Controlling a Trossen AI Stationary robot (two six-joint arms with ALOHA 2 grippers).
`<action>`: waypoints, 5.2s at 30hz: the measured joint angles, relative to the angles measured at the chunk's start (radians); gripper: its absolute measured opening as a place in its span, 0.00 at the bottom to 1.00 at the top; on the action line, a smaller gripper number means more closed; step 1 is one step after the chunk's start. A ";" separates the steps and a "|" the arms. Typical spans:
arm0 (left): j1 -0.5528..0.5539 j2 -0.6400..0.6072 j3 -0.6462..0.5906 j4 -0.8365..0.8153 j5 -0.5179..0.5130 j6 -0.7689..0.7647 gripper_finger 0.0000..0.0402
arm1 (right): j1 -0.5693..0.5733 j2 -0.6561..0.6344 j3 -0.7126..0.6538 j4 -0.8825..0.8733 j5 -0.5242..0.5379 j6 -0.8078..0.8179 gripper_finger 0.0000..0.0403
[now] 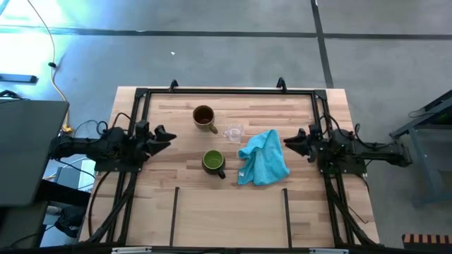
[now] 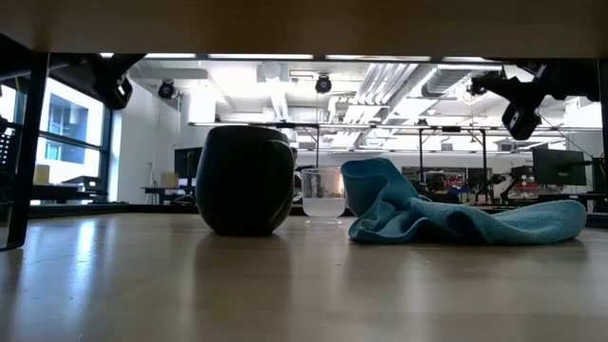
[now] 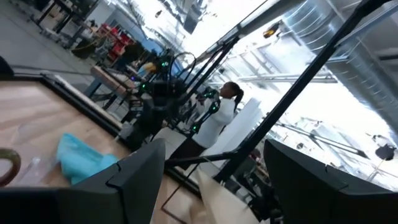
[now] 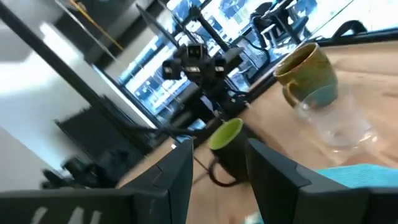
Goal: Stack small to large cups/mugs on shelf
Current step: Put the brown green mug on the shelf
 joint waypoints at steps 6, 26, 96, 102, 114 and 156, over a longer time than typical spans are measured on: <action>0.000 0.000 0.000 -0.010 -0.007 -0.031 0.65 | 0.000 0.000 0.000 0.055 0.040 0.054 0.35; 0.000 0.000 0.000 -0.179 0.042 -0.211 0.65 | 0.000 0.000 0.000 -0.015 0.043 -0.054 0.35; 0.000 0.645 0.645 -0.684 -0.316 0.725 0.10 | 0.000 0.000 0.002 -0.081 0.138 -0.053 0.35; 0.001 0.843 0.833 -0.868 -0.350 1.034 0.10 | 0.000 0.000 0.002 -0.082 0.138 -0.049 0.35; 0.053 1.059 0.931 -1.005 -0.479 1.320 0.10 | 0.000 0.000 0.002 -0.083 0.135 -0.049 0.35; 0.179 1.242 0.974 -0.967 -0.350 1.280 0.10 | 0.000 0.013 0.002 -0.083 0.137 -0.028 0.35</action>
